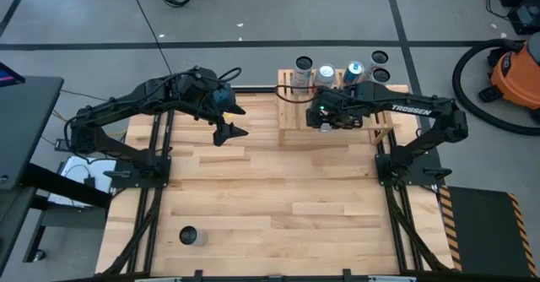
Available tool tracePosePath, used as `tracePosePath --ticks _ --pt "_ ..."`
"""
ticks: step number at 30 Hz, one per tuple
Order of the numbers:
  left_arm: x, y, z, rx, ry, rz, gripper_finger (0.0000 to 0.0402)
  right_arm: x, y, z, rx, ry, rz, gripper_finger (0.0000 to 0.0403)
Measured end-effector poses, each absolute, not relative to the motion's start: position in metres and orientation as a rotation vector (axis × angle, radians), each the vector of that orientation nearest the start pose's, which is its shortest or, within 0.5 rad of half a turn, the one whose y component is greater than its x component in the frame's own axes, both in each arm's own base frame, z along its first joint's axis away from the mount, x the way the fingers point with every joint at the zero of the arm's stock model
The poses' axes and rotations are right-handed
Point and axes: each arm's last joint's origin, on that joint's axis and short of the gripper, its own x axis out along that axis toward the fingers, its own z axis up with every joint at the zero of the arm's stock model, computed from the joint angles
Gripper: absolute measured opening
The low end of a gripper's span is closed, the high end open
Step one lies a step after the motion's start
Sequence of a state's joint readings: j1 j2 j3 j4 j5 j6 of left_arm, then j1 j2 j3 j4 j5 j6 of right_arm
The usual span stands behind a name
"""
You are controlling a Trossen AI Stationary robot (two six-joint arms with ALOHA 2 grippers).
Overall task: Place canned beverage on shelf
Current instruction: Put the pink-white soda can on the shelf aligned with the other pink-white soda can
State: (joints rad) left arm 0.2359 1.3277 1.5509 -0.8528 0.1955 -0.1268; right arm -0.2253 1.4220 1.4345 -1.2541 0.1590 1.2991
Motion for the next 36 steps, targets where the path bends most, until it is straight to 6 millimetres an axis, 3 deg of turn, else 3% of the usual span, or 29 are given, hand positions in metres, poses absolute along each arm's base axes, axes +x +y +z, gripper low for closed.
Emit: tracePosePath --ticks 19,36 --pt "0.253 0.055 0.415 -0.261 0.625 0.079 0.0369 0.247 -0.064 0.337 1.063 0.844 -1.112 0.0352" --pt "0.253 0.055 0.415 -0.261 0.626 0.080 0.0369 0.245 -0.085 0.339 1.081 0.785 -1.118 0.0352"
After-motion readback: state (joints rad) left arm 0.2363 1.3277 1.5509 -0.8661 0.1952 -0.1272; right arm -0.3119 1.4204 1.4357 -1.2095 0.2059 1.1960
